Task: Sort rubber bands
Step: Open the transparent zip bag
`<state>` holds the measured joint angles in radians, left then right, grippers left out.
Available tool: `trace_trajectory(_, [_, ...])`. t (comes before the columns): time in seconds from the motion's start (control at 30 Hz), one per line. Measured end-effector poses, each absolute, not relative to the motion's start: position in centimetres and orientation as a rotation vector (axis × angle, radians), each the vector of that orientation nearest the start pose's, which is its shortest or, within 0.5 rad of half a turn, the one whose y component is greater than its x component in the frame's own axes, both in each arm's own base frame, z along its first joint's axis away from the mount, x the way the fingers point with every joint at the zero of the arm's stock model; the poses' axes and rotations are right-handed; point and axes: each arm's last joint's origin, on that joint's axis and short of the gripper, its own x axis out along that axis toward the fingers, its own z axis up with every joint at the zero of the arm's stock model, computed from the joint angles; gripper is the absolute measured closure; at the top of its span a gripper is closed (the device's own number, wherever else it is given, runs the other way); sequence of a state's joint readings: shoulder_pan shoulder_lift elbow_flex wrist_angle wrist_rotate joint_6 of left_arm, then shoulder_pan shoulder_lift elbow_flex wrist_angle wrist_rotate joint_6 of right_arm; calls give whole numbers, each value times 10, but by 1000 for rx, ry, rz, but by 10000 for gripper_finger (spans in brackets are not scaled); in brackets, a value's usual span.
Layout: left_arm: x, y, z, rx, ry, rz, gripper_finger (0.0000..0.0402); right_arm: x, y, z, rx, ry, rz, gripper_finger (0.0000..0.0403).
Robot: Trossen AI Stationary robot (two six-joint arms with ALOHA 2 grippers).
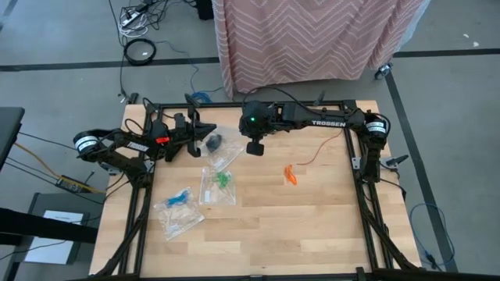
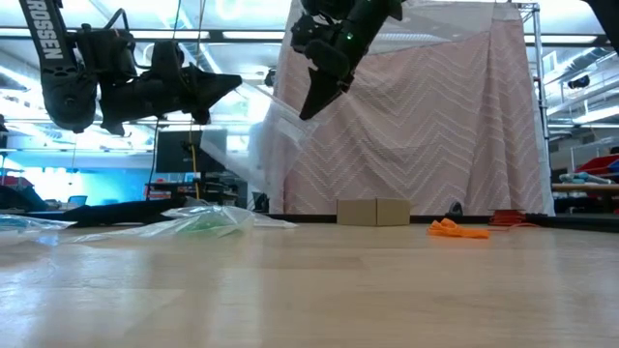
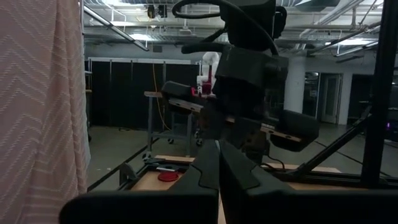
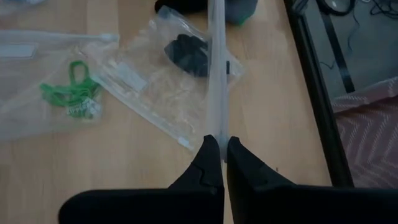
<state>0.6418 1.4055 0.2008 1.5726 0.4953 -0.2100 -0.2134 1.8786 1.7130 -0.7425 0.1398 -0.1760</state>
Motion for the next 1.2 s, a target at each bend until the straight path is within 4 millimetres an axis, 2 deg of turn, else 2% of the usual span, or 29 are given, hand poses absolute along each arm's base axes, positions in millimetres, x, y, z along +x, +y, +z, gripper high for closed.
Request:
trace_trajectory(0.47, [174, 113, 190, -9, -324, 111, 398, 399, -90, 296, -135, 968, -228, 398])
trace_trajectory(0.63, [175, 113, 189, -17, -313, 113, 397, 398, -90, 299, -182, 954, -201, 366])
trace_trajectory(0.83, [175, 113, 189, -52, -317, 120, 397, 391, -88, 320, -212, 873, -206, 313])
trace_trajectory(0.97, [176, 113, 189, -91, -320, 138, 397, 380, -85, 347, -244, 764, -178, 287])
trace_trajectory(1.1, [178, 111, 189, -125, -336, 186, 398, 366, -77, 379, -245, 611, -137, 278])
trace_trajectory(1.2, [181, 107, 189, -139, -354, 224, 399, 368, -68, 390, -252, 520, -123, 280])
